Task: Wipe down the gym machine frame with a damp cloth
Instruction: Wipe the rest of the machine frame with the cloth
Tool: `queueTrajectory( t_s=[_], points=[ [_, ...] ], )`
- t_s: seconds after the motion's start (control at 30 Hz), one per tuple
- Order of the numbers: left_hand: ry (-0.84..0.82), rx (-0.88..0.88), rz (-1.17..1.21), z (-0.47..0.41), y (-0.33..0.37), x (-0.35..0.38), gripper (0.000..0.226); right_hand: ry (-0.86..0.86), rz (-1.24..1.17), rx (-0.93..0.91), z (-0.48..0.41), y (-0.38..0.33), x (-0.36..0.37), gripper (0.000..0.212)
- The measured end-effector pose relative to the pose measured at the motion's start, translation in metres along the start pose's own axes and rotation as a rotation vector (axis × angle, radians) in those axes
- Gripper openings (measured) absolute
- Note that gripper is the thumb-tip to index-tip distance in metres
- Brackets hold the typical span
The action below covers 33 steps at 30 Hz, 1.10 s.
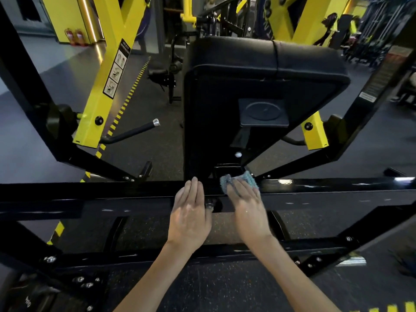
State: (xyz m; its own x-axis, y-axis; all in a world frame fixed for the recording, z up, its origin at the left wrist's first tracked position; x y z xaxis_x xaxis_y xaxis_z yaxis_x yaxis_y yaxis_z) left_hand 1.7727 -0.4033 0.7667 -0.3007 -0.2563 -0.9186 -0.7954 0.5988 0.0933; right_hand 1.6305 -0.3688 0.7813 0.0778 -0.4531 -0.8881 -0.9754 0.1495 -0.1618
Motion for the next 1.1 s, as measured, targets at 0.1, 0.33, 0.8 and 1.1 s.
queueTrajectory(
  t_s=[0.1, 0.33, 0.8, 1.1],
  points=[
    [-0.001, -0.039, 0.001, -0.007, 0.018, 0.005, 0.062, 0.032, 0.022, 0.060, 0.002, 0.061, -0.013, 0.059],
    [-0.020, -0.122, -0.041, -0.013, 0.036, 0.012, 0.067, -0.027, -0.010, 0.036, 0.001, 0.063, -0.009, 0.051],
    [-0.024, -0.104, -0.054, -0.023, 0.067, 0.018, 0.064, -0.072, 0.016, 0.033, 0.006, 0.111, -0.017, 0.073],
    [-0.026, -0.049, -0.049, -0.025, 0.077, 0.021, 0.063, -0.049, -0.008, 0.060, 0.002, 0.083, -0.013, 0.051]
  ],
)
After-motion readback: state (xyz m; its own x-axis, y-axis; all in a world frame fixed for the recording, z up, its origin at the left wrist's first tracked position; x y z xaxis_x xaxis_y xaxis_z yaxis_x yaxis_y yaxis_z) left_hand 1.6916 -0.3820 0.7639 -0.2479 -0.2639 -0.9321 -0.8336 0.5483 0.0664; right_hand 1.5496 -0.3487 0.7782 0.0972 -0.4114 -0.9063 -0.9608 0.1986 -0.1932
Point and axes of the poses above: each hand's wrist, its own z-axis away from the middle knuckle, its own x-axis out of the palm, y = z × x, the point moved 3 cm from there along -z, towards the middle knuckle, and after that the axes turned 8 degrees about x, right-handed, at the moved point
